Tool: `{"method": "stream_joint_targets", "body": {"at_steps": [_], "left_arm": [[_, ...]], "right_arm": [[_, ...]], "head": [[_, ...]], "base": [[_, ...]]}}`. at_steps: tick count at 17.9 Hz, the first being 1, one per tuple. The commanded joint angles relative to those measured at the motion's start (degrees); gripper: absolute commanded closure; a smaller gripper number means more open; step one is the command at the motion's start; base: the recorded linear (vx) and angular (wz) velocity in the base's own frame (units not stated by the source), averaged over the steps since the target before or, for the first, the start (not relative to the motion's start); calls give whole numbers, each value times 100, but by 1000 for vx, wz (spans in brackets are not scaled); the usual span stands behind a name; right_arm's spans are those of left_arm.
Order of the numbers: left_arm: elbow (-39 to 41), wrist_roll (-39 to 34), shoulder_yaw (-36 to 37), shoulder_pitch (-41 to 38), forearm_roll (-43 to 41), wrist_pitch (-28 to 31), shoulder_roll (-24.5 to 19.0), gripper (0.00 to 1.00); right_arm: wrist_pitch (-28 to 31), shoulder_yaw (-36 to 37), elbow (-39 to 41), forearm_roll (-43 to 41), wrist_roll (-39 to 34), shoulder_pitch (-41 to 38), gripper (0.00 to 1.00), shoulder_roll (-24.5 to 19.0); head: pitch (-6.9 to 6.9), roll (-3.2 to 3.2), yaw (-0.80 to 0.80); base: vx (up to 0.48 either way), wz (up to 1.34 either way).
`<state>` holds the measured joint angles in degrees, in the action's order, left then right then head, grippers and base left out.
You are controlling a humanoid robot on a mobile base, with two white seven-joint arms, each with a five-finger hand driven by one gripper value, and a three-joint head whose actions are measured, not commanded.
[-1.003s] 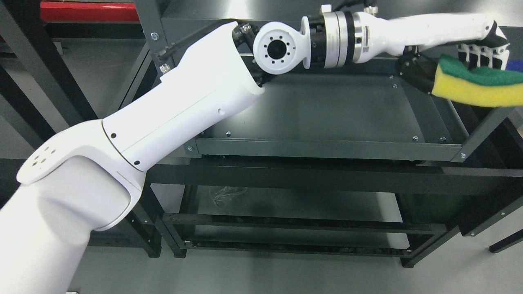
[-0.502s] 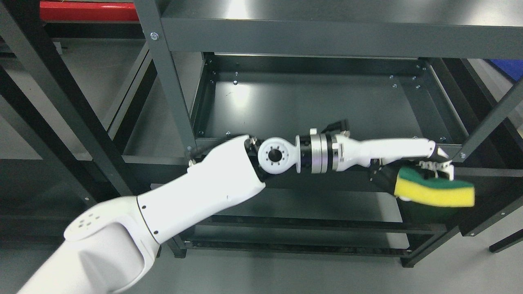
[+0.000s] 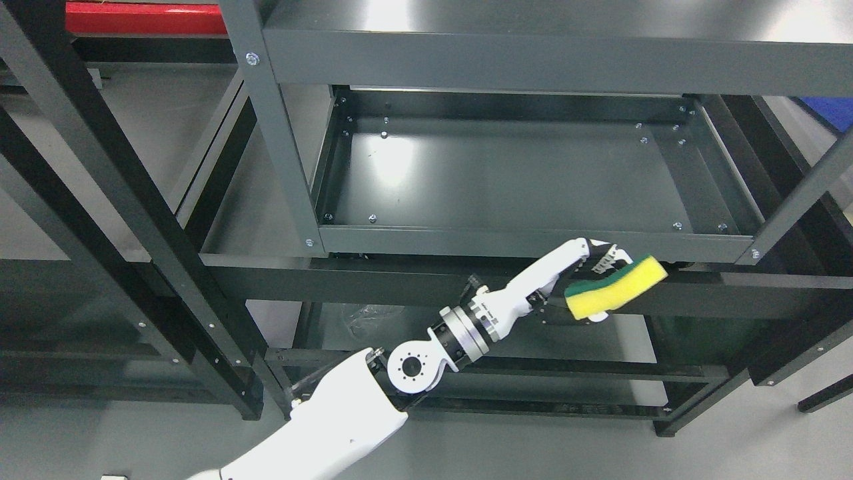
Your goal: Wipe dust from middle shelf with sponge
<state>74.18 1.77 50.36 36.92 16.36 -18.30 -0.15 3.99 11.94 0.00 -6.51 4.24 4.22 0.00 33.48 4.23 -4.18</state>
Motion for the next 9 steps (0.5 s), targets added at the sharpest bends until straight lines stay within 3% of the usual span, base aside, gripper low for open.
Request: {"method": "stream_joint_targets", "body": {"at_steps": [1,4,9], "left_arm": [[1923,-457,-2854,-1599,-361,204,-85,98],[2372,-475,-3707,-2134,-361,64,-85,99],[2751,-528,-4393,-3050,-361,-401,-85,99]], "right_arm": [[41,1,100,0,-2,0,0,100],[41,1,100,0,-2,0,0,100],[41,1,100,0,-2,0,0,100]], "head": [[0,0,0],[0,0,0],[0,0,0]], "base": [[0,0],[0,0],[0,0]]}}
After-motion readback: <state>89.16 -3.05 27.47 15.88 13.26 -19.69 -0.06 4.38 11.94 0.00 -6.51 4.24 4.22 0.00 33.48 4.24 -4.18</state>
